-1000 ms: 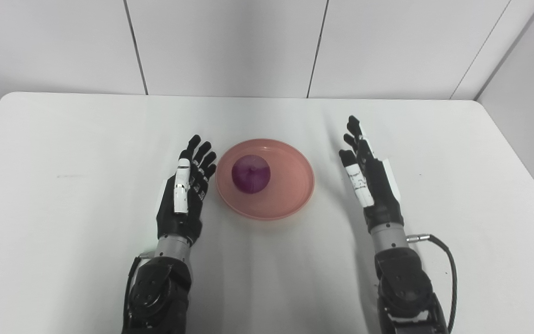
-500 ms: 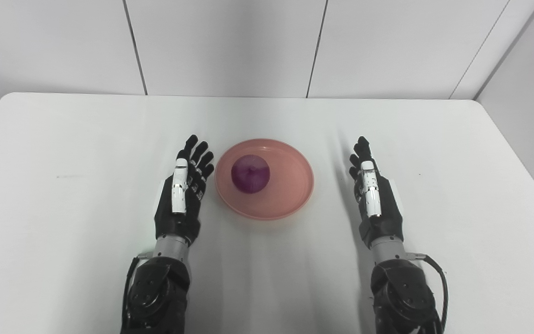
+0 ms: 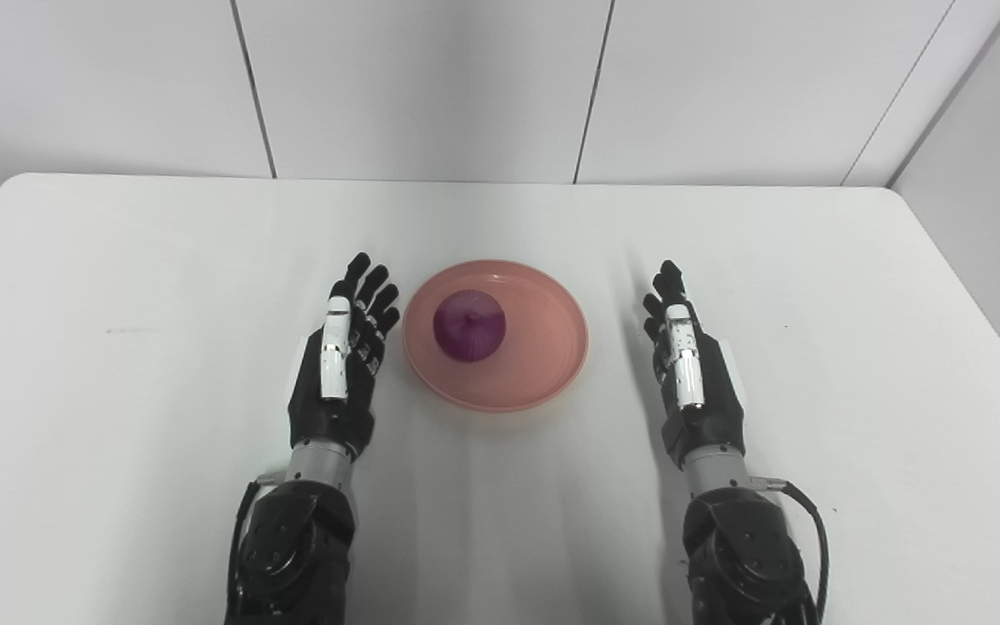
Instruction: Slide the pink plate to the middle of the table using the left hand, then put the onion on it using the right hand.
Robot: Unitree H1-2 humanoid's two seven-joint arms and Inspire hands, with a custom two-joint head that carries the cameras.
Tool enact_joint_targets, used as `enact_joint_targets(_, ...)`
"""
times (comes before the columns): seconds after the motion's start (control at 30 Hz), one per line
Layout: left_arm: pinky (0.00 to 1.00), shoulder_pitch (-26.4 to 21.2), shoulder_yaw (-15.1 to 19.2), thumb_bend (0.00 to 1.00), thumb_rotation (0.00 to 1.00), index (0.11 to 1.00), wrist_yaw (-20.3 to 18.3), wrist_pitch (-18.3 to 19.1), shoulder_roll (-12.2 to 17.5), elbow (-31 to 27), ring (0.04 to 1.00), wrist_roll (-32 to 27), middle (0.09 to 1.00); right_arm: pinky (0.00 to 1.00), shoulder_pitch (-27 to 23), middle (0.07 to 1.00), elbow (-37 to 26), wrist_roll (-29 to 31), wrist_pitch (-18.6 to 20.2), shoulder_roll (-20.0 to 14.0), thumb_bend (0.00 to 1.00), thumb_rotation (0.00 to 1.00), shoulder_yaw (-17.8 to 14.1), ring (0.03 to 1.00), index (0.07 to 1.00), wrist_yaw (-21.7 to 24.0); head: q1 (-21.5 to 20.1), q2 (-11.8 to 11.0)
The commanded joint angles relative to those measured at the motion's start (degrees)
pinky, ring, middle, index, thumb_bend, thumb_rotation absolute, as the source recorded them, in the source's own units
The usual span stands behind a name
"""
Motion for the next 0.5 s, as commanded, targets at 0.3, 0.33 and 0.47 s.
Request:
enact_joint_targets(0.3,0.96,0.66,0.5,0.42,1.0,0.928,0.11,2.6,-0.09,-0.45,0.943,-0.49,0.947,1.0,-0.52,0.986,-1.94,0.41,-1.85,0.15,0.21,1.0,0.41,0.978,0.984,-0.08,0.23,-0.04)
enact_joint_targets(0.33,0.96,0.69,0.5,0.42,1.0,0.928,0.08,2.54,-0.05,-0.43,0.943,-0.44,0.947,1.0,-0.43,0.986,-1.81,0.44,-2.29,0.15,0.21,1.0,0.43,0.979,0.983,-0.08,0.23,-0.04)
enact_joint_targets(0.47,0.96,0.78,0.52,0.42,1.0,0.927,0.03,2.41,0.01,-0.39,0.942,-0.39,0.947,1.0,-0.3,0.981,-1.59,0.64,-2.61,0.2,0.21,1.0,0.37,0.973,0.979,-0.06,0.23,-0.04)
